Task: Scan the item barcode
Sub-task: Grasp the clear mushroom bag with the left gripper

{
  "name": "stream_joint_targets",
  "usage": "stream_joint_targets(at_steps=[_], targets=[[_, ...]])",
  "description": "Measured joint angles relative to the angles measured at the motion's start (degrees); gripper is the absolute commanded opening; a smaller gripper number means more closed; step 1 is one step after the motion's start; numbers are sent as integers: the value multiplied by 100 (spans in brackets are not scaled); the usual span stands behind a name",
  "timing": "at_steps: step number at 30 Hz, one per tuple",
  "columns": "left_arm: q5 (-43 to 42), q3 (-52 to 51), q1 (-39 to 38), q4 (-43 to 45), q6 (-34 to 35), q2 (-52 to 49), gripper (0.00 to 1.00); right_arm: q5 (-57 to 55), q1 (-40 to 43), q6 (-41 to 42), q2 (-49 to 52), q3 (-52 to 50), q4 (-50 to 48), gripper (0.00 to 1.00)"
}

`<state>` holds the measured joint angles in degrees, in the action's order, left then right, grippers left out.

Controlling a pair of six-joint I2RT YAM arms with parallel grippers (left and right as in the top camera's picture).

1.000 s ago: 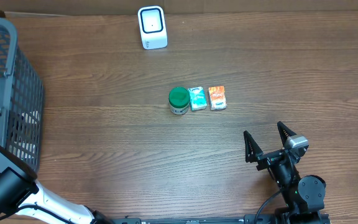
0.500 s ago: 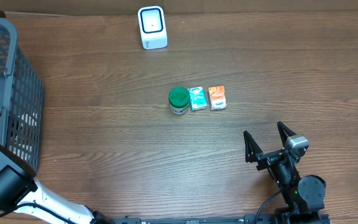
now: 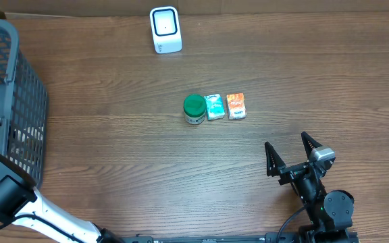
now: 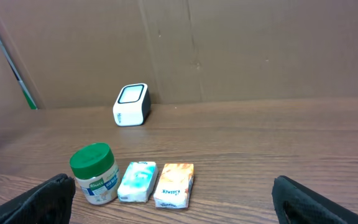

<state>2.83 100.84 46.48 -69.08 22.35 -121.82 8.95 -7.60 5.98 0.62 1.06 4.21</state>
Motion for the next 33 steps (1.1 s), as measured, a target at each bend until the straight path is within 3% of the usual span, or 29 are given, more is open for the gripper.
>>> stream_joint_targets(at_steps=[9,19,25,30,33], targets=[[-2,1141,-96,-629,-24,203,35,2,0,0,0,0,-2,100],[-332,1834,-400,-417,-44,1880,37,2,0,-2,0,0,-2,100],[-439,2002,-402,-501,-24,2789,40,0,-2,0,0,0,-4,100],[-404,1849,-402,-791,-2,2761,44,2,0,0,0,0,-4,100],[-267,1342,-400,-780,61,2605,52,2,0,-2,0,0,-4,100]])
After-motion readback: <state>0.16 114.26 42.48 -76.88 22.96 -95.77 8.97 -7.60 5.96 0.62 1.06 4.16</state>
